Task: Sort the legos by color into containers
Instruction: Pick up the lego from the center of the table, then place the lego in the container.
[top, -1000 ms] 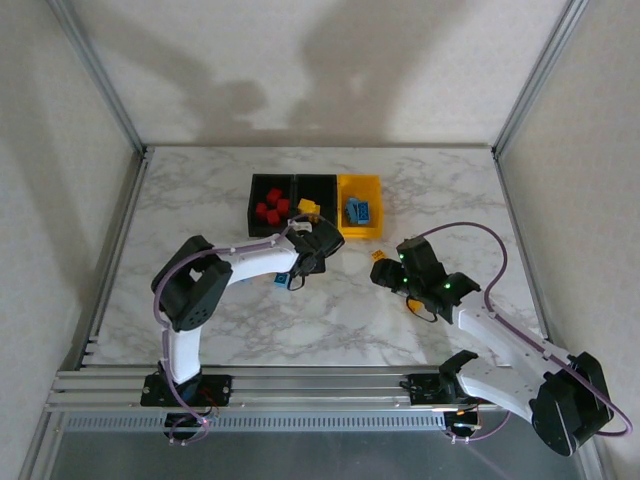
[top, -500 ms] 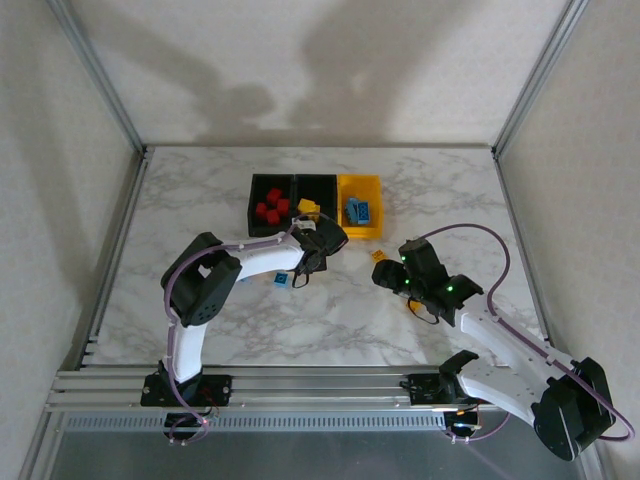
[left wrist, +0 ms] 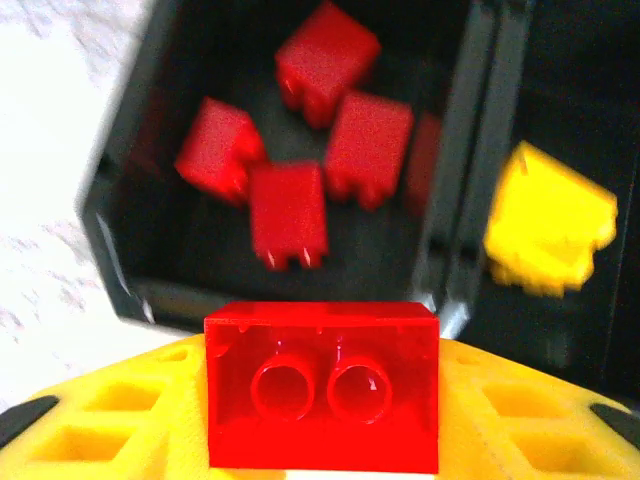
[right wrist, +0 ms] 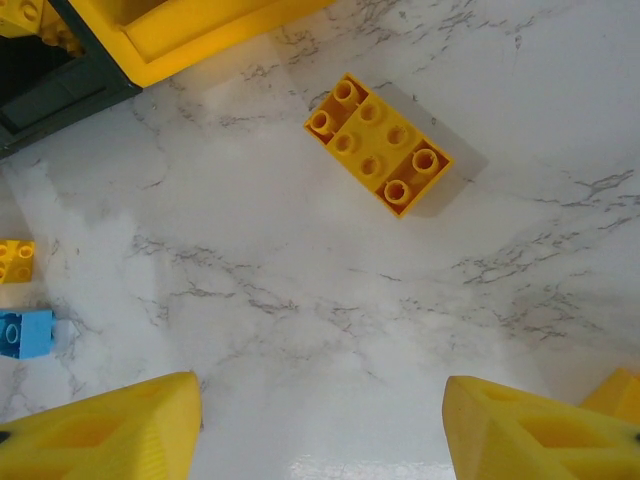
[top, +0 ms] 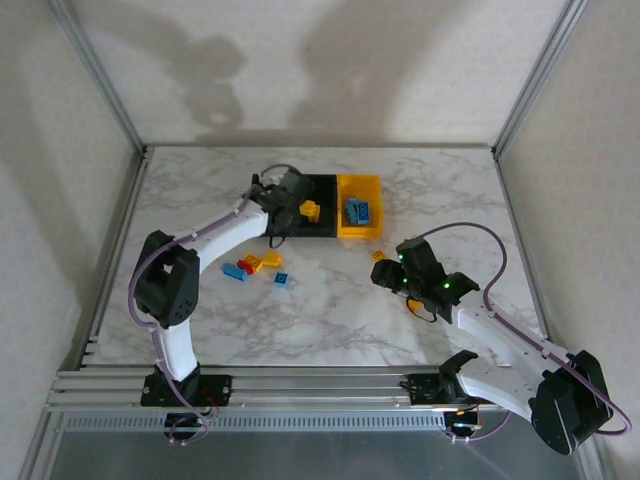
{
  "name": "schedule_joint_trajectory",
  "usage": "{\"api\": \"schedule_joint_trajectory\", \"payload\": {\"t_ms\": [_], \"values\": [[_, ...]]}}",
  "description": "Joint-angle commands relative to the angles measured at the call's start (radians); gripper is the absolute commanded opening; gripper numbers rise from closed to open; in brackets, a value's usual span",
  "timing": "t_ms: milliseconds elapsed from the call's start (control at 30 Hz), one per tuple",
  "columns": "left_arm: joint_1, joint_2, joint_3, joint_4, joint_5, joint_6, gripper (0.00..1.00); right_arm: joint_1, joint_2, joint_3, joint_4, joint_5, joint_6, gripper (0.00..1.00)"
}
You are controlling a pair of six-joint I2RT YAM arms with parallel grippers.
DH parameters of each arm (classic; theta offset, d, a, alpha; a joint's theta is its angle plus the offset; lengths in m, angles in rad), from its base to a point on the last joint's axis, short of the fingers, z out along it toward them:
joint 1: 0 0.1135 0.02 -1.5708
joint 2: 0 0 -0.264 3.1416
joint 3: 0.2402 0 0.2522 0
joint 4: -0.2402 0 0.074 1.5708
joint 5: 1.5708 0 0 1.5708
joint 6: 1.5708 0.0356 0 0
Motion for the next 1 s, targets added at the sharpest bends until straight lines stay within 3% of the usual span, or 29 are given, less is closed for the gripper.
{"api": "schedule_joint_trajectory", "payload": {"t_ms": [0, 200, 467, 833, 967], "values": [[0.049, 0.064, 0.1, -0.056, 0.001, 0.093, 0.45, 0.008, 0.005, 0.041, -0.002, 0.009, 0.007, 0.65], [0.144, 0.216, 0.305, -0.094, 0.056, 0.135, 0.45, 0.009, 0.003, 0.048, -0.019, 0.018, 0.014, 0.65], [0.177, 0.43, 0.596, -0.21, 0.038, 0.159, 0.48, 0.01, -0.008, 0.051, -0.041, 0.031, 0.028, 0.65], [0.177, 0.414, 0.593, -0.205, 0.011, 0.148, 0.68, 0.009, -0.016, 0.051, -0.05, 0.033, 0.024, 0.65], [0.17, 0.358, 0.575, -0.201, 0.03, 0.144, 0.68, 0.009, -0.026, 0.051, -0.047, 0.035, 0.019, 0.65]]}}
